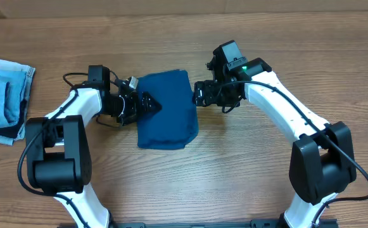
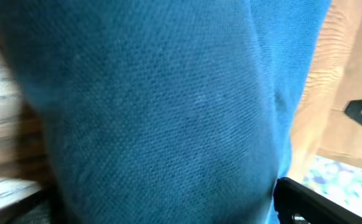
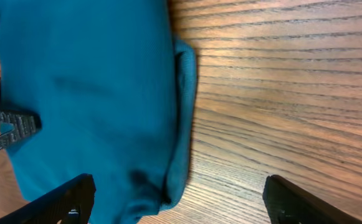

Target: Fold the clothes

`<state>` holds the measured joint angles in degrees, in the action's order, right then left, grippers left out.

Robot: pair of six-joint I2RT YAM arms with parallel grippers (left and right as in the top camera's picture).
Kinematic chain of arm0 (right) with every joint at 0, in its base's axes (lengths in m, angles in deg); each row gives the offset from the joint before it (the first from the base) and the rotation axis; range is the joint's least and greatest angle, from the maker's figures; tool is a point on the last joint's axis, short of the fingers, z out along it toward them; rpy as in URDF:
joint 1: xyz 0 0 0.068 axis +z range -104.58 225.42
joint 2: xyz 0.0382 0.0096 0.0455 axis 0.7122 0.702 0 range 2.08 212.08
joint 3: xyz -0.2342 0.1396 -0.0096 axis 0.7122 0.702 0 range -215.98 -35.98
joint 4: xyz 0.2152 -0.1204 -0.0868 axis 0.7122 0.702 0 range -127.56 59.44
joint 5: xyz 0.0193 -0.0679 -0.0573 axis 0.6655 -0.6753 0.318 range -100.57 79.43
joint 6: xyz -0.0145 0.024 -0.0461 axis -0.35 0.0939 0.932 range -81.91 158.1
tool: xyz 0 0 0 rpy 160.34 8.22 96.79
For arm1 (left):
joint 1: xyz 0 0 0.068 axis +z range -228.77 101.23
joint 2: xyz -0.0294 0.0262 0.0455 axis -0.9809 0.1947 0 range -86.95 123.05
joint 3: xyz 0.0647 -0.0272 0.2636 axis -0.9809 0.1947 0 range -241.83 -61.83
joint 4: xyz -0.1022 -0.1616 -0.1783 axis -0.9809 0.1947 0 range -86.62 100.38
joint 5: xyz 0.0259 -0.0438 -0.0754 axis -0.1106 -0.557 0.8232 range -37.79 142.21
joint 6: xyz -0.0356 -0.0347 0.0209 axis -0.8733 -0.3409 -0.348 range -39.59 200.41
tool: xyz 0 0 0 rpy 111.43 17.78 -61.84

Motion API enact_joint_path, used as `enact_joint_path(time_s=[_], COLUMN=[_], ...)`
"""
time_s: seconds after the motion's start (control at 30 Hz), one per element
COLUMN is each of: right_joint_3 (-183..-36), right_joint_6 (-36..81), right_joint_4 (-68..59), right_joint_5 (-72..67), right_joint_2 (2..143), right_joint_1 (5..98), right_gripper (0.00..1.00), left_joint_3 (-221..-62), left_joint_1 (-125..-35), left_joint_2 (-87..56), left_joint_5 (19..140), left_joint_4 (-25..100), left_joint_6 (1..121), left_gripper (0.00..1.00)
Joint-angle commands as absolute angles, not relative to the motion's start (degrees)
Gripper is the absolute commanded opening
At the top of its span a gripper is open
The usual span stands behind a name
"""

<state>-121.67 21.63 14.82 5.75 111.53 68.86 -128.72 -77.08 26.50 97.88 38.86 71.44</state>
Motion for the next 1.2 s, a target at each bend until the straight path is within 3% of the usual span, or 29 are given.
enact_joint_path(time_s=[0.0, 0.13, 0.17, 0.27, 0.4, 0.6, 0.9, 1.17], right_joint_3=[-121.6, -121.6, -121.6, -121.6, -121.6, -121.6, -121.6, -121.6], right_joint_6=[22.0, 22.0, 22.0, 22.0, 22.0, 22.0, 22.0, 22.0], right_joint_4=[15.1, 15.0, 15.1, 15.1, 15.1, 15.7, 15.7, 16.4], right_joint_5=[6.2, 6.1, 6.0, 6.0, 6.0, 6.0, 6.0, 6.0], right_joint_2=[109.2, 109.2, 109.2, 109.2, 109.2, 109.2, 109.2, 109.2], right_joint_1=[69.2, 69.2, 69.2, 69.2, 69.2, 69.2, 69.2, 69.2], right_gripper=[0.90, 0.90, 0.90, 0.90, 0.90, 0.90, 0.90, 0.90], left_joint_3=[-127.7, -127.7, -127.7, -127.7, -128.6, -133.0, -143.1, -155.6], left_joint_1=[-78.0, -78.1, -78.1, -78.1, -78.0, -78.0, -77.3, -64.6], left_joint_2=[32.2, 32.2, 32.2, 32.2, 30.8, 21.7, 10.9, 10.8], left_joint_5=[95.3, 95.3, 95.5, 96.5, 98.4, 97.9, 87.8, 84.5], left_joint_4=[37.3, 35.0, 34.8, 34.8, 34.8, 38.5, 44.9, 47.2], left_joint_6=[71.0, 69.3, 68.5, 68.4, 70.8, 70.4, 63.4, 59.7], left_gripper=[0.99, 0.88, 0.61, 0.38, 0.16, 0.13, 0.04, 0.04])
